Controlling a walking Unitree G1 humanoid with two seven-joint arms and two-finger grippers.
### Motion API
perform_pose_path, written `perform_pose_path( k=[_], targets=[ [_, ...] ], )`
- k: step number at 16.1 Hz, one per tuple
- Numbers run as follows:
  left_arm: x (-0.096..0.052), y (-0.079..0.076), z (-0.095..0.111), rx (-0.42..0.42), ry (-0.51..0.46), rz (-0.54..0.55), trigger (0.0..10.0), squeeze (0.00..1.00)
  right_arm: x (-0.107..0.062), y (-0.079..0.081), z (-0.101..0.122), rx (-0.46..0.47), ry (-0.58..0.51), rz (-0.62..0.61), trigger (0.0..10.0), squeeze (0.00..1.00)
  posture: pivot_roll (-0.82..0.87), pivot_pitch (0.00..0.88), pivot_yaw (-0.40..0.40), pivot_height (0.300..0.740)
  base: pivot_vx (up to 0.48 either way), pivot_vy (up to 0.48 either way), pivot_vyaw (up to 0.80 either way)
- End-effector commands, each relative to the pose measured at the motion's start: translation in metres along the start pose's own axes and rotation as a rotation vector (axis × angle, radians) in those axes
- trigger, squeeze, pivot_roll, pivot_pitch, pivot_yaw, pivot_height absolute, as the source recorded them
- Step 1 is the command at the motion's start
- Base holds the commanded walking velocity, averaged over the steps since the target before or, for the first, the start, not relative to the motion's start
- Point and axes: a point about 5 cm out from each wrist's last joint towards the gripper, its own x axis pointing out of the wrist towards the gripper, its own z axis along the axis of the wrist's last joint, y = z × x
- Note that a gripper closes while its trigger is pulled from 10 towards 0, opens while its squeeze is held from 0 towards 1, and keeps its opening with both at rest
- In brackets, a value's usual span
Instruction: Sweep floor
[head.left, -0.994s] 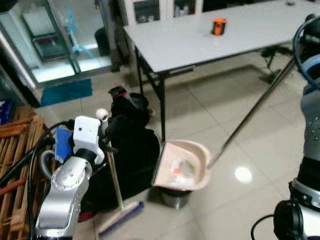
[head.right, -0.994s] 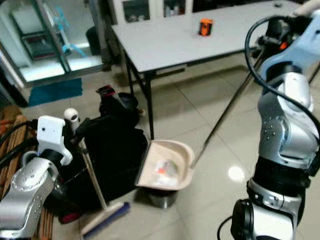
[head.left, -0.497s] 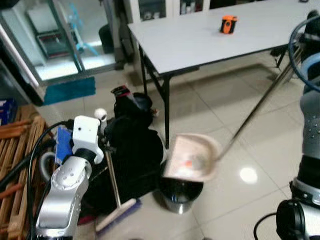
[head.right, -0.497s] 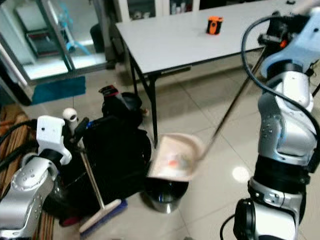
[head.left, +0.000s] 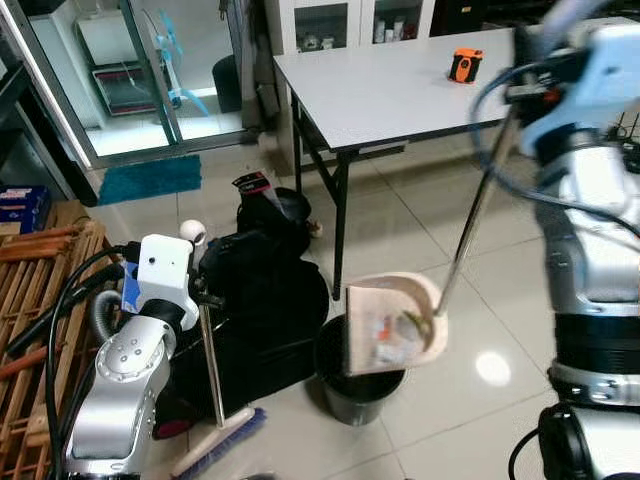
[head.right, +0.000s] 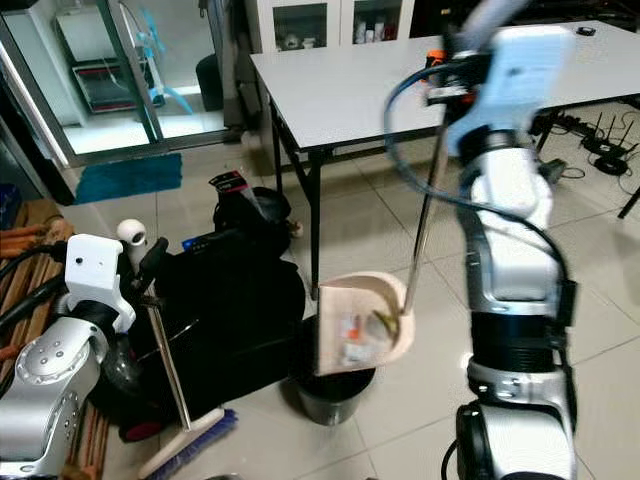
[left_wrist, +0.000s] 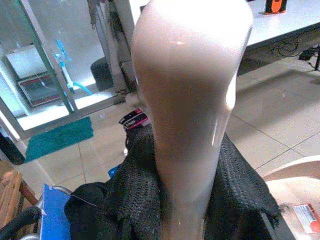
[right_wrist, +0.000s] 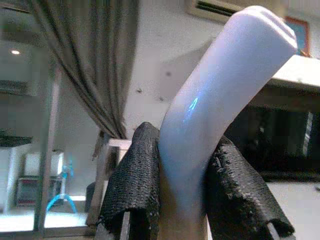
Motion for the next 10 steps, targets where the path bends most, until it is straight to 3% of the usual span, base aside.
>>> perform_pose_path(
  k=[1,10],
  targets=[
    [0.001,0.004,0.003,0.012,-0.007,0.023,10.0,0.0,0.001,0.013,0.005,0.002,-0.065,0.056,10.0,0.0,0.07,0.0,0.031,0.74,0.0,0.0,0.0],
    [0.0,0.003,0.0,0.013,0.0,0.034,10.0,0.0,-0.026,0.079,-0.016,-0.077,-0.129,0.34,10.0,0.0,0.08,0.0,0.019,0.74,0.0,0.0,0.0]
  ],
)
